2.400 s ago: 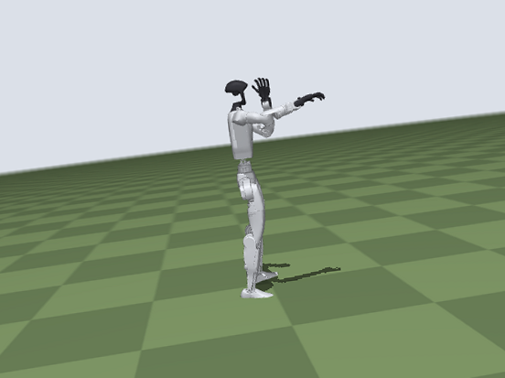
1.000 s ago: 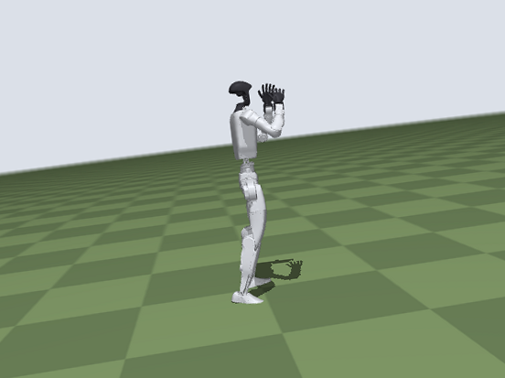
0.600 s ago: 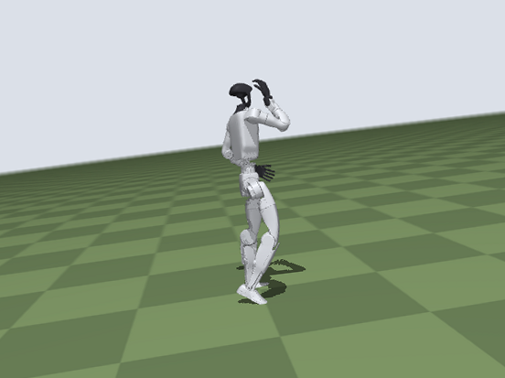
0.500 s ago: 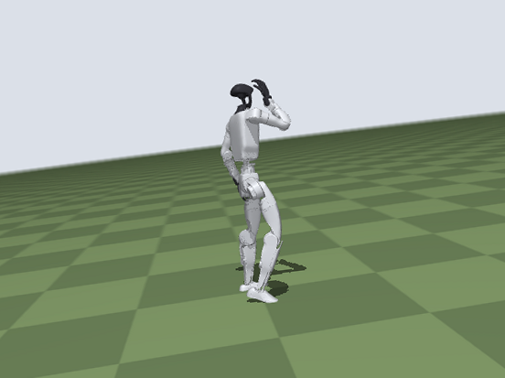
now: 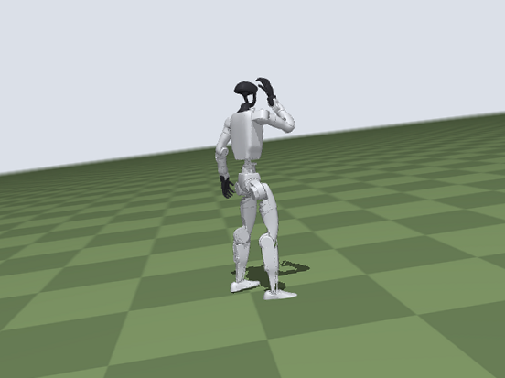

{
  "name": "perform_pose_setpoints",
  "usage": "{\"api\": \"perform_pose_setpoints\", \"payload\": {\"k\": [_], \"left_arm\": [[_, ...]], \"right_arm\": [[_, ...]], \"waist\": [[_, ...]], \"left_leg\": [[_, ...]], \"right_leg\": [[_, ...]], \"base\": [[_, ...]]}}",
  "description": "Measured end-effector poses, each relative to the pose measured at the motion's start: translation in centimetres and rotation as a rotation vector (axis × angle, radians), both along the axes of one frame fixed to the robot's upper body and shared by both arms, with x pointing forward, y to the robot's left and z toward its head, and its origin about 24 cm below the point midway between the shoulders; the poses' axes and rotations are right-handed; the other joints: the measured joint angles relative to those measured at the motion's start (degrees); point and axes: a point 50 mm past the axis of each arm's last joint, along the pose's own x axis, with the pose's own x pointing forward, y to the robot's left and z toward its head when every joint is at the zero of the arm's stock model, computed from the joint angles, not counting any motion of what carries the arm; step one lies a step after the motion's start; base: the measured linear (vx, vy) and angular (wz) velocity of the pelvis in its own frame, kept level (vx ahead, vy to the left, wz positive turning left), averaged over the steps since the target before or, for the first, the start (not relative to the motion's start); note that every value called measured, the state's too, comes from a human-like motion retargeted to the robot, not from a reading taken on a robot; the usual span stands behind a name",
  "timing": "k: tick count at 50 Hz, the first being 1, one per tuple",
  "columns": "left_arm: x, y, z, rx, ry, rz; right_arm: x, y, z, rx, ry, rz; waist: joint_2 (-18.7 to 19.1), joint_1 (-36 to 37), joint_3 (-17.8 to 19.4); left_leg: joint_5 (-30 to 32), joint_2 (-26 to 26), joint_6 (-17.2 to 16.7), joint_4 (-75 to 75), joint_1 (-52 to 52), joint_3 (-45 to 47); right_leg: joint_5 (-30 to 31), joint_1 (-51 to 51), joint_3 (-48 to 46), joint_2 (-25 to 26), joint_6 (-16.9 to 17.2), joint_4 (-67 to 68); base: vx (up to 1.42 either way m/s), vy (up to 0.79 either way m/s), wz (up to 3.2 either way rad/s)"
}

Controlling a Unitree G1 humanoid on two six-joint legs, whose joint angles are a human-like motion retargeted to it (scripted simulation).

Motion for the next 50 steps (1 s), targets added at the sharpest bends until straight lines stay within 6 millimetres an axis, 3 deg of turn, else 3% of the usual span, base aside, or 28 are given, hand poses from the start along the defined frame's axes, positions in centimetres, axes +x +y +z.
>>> {"api": "perform_pose_setpoints", "payload": {"k": [10, 25, 31, 35, 38, 40, 45, 50], "left_arm": [[0.9, -3.2, -1.0, -0.103, 0.037, -0.197], [-1.1, -2.0, -1.0, -0.063, 0.106, -0.18], [0.0, -2.1, -0.7, -0.068, 0.07, -0.112], [3.9, -3.5, 0.2, -0.123, -0.082, -0.043], [9.5, -5.3, 2.5, -0.181, -0.302, -0.058], [13.8, -6.6, 5.1, -0.208, -0.47, -0.11], [24.1, -9.5, 14.6, -0.16, -0.866, -0.312], [30.8, -11.0, 26.6, -0.088, -1.232, -0.385]], "right_arm": [[-0.1, 0.0, 0.3, -0.026, -0.009, 0.013], [-0.2, 0.4, 0.3, -0.037, -0.01, 0.029], [-0.2, 0.4, 0.4, -0.038, 0.015, 0.035], [0.0, 0.6, 0.3, -0.048, 0.054, 0.038], [0.2, 0.8, 0.1, -0.06, 0.079, 0.037], [0.4, 0.8, 0.0, -0.068, 0.088, 0.028], [0.7, 1.1, -0.3, -0.083, 0.089, -0.024], [0.4, 1.6, -0.3, -0.121, 0.06, -0.048]], "waist": [[1.95, -2.43, -1.31], [0.84, -2.5, -2.25], [-0.6, -3.17, -1.33], [-1.92, -4.1, -0.5], [-2.63, -5.28, -0.43], [-2.84, -6.21, -0.68], [-2.56, -8.55, -1.65], [-0.77, -10.46, -1.74]], "left_leg": [[0.53, -0.21, 0.51, 0.94, 0.71, -2.12], [2.49, 0.81, 1.18, 3.45, 1.05, 1.08], [4.25, 0.51, 2.86, 7.85, 0.41, 1.76], [6.11, -0.36, 5.02, 14.28, -1.69, 2.79], [7.03, -0.58, 6.51, 20.44, -4.46, 4.64], [7.13, -0.38, 7.3, 23.83, -6.35, 6.31], [5.39, 0.06, 8.17, 23.7, -8.66, 10.99], [5.21, -0.5, 5.72, 9.89, -6.73, 13.67]], "right_leg": [[-4.66, 2.12, -3.06, -1.46, -1.4, 2.67], [-6.41, 3.4, -0.54, 0.22, -1.5, 1.39], [-6.86, 4.25, 1.64, -0.04, -1.21, 1.99], [-6.96, 5.31, 2.7, -1.28, -1.16, 2.29], [-7.09, 5.95, 2.89, -2.28, -1.36, 2.58], [-7.25, 6.24, 2.79, -2.75, -1.57, 2.83], [-7.87, 6.83, 2.49, -3.25, -2.08, 3.44], [-8.51, 7.91, 2.96, -1.99, -2.21, 3.49]], "base": [[0.13, -0.06, 0.3], [0.09, -0.11, -0.17], [0.09, -0.13, -0.29], [0.08, -0.12, -0.18], [0.06, -0.09, -0.03], [0.05, -0.06, 0.05], [0.02, 0.0, -0.02], [0.06, 0.04, -0.2]]}}
